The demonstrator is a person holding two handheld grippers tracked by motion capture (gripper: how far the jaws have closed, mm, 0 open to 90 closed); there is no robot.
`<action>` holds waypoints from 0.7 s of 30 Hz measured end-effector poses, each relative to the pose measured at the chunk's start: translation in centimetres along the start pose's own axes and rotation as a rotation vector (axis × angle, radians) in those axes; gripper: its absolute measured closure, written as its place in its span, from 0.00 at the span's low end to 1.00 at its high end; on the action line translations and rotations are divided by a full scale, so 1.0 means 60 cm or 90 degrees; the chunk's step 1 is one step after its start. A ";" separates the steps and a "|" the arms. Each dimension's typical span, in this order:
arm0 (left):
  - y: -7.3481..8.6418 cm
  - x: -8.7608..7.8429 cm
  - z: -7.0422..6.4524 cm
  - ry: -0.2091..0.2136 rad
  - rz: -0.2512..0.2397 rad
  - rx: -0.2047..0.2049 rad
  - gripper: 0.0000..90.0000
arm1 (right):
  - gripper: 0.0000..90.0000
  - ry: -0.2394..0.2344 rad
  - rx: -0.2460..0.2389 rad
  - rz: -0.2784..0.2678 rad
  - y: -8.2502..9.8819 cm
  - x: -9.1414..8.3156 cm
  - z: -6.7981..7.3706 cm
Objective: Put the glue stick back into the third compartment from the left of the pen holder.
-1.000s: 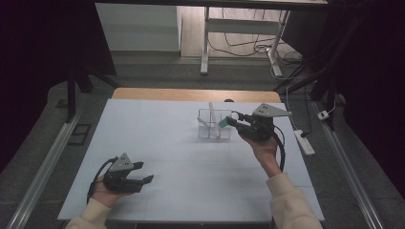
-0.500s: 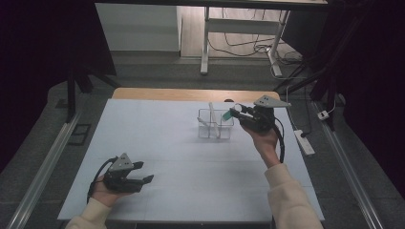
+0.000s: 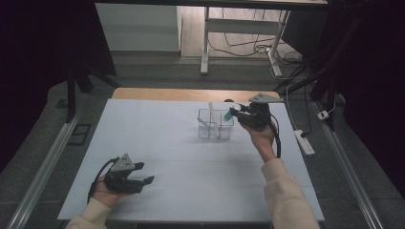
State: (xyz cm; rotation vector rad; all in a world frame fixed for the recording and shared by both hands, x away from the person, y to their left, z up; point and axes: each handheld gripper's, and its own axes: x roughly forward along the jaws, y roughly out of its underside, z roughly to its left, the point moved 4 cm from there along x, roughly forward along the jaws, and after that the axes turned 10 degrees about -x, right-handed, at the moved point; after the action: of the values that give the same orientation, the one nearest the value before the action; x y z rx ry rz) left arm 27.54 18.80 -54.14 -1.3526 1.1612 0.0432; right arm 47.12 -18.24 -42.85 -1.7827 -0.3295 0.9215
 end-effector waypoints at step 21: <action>0.001 0.002 -0.002 0.003 0.011 0.006 0.35 | 0.56 -0.023 -0.011 0.030 0.016 0.019 0.009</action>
State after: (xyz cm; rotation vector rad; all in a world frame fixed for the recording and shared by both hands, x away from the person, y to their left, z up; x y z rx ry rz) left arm 27.48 18.66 -54.20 -1.3355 1.1758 0.0461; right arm 47.26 -17.57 -44.26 -1.7982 -0.3194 0.9875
